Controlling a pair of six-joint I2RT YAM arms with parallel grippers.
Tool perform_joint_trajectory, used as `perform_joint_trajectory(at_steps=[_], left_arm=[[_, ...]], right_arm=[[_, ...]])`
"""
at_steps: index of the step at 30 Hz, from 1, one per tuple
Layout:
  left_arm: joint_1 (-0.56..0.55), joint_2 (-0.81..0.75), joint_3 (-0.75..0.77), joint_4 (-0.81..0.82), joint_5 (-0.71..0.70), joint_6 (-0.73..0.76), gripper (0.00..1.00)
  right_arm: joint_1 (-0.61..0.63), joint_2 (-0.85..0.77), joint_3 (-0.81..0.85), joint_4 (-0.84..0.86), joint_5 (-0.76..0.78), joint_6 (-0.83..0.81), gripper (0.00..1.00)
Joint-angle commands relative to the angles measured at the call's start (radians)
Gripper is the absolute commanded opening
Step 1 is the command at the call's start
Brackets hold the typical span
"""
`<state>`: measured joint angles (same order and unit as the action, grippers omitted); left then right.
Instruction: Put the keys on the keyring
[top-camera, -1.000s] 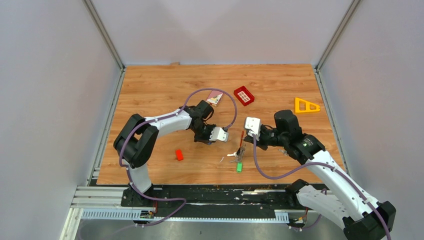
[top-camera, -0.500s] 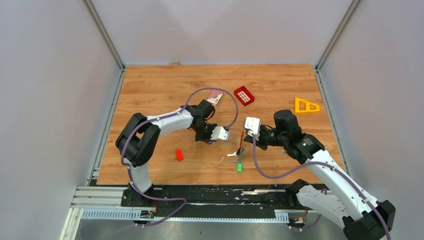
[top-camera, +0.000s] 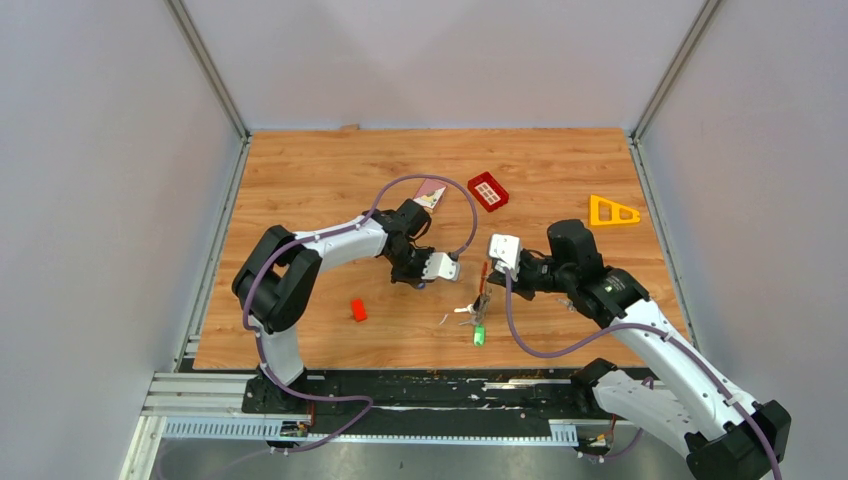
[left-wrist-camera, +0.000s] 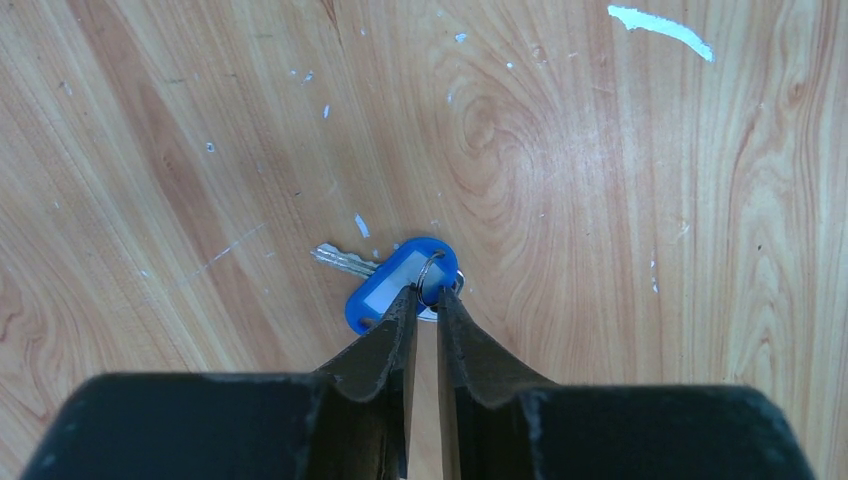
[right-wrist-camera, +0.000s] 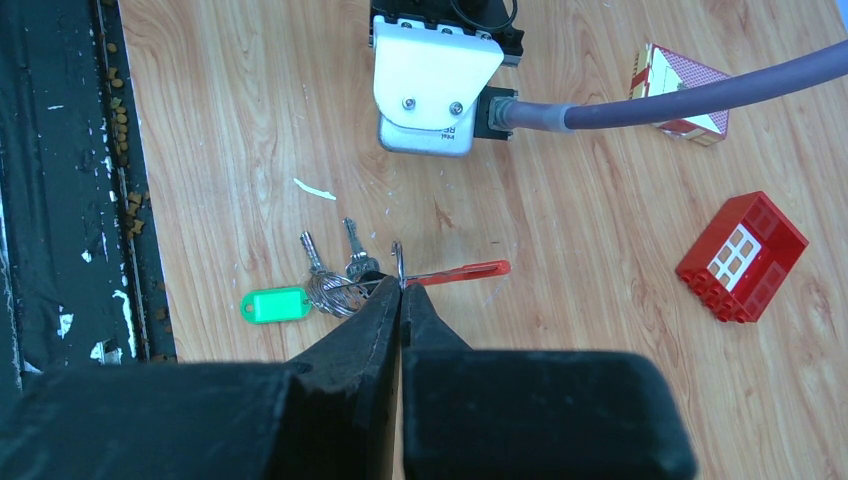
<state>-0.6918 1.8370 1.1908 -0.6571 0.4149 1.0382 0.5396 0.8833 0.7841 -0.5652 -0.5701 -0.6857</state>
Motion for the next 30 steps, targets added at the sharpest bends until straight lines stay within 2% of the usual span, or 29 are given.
perform_joint_trajectory(at_steps=[1,9,14,20,30], left_arm=[[-0.003,0.008,0.029,-0.033,0.028,-0.012,0.20],[-0.003,0.016,0.039,-0.038,0.031,-0.030,0.25],[-0.006,0.021,0.048,-0.038,0.035,-0.045,0.25],[-0.009,0.036,0.063,-0.045,0.029,-0.061,0.20],[-0.009,0.043,0.074,-0.079,0.044,-0.055,0.03]], right_arm=[[-0.005,0.003,0.004,0.026,-0.020,-0.013,0.00],[-0.005,0.009,0.006,0.027,-0.019,-0.014,0.00],[-0.004,0.009,0.006,0.025,-0.018,-0.016,0.00],[-0.005,0.008,0.004,0.026,-0.018,-0.017,0.00],[-0.005,0.011,0.004,0.025,-0.016,-0.019,0.00]])
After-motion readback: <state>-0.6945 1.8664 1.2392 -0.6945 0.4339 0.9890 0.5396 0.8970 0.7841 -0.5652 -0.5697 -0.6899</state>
